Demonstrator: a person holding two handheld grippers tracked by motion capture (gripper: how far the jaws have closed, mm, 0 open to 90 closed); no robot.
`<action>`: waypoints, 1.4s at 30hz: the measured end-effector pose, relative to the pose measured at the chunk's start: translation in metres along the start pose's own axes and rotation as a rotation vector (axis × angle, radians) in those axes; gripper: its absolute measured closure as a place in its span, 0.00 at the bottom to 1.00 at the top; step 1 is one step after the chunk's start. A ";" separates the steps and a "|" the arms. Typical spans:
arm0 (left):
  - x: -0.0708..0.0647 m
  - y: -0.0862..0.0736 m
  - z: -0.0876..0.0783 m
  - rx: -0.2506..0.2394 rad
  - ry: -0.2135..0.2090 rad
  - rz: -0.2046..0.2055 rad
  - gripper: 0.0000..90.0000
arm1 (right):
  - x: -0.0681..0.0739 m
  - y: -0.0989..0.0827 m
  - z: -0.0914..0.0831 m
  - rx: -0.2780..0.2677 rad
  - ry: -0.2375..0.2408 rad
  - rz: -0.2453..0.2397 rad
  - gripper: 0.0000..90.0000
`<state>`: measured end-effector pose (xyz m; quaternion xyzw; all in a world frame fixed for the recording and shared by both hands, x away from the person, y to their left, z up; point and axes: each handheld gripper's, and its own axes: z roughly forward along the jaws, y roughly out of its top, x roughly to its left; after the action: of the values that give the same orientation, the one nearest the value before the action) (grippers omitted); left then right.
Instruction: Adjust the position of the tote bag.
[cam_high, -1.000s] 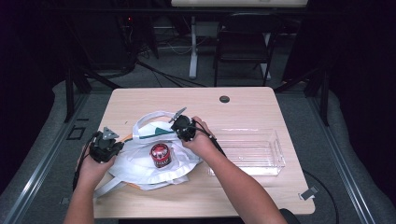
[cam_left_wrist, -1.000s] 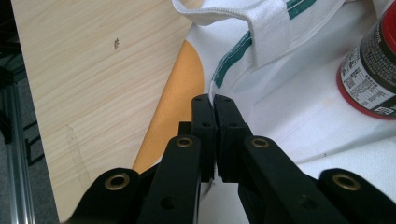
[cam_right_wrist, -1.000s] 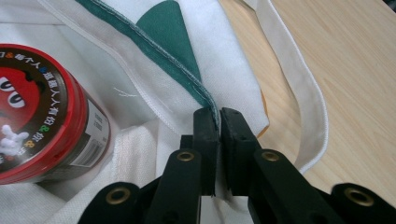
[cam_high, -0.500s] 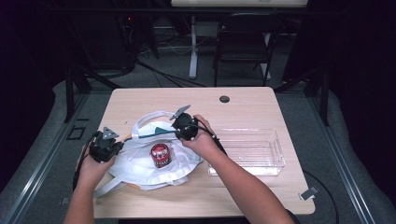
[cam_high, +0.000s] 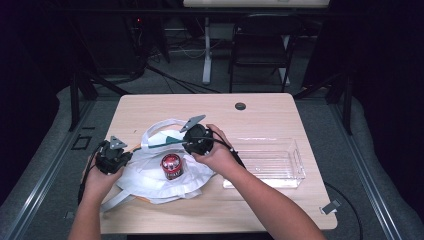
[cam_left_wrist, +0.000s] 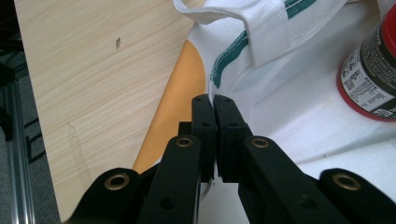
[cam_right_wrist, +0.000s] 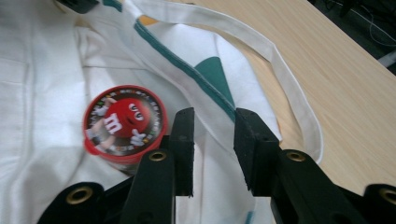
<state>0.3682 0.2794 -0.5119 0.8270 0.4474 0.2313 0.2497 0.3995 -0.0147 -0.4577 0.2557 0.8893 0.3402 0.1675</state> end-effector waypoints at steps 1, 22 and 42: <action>0.000 0.000 0.000 0.000 0.001 0.001 0.98 | 0.002 0.000 -0.002 -0.003 0.010 -0.002 0.78; 0.001 0.000 0.000 -0.008 -0.003 -0.010 0.98 | 0.028 -0.035 -0.029 -0.046 0.069 0.019 0.79; -0.001 0.000 0.001 0.002 0.001 -0.007 0.98 | 0.049 -0.069 -0.030 -0.077 0.134 0.031 0.83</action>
<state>0.3688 0.2787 -0.5127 0.8255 0.4508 0.2305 0.2493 0.3216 -0.0462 -0.4897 0.2395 0.8807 0.3930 0.1119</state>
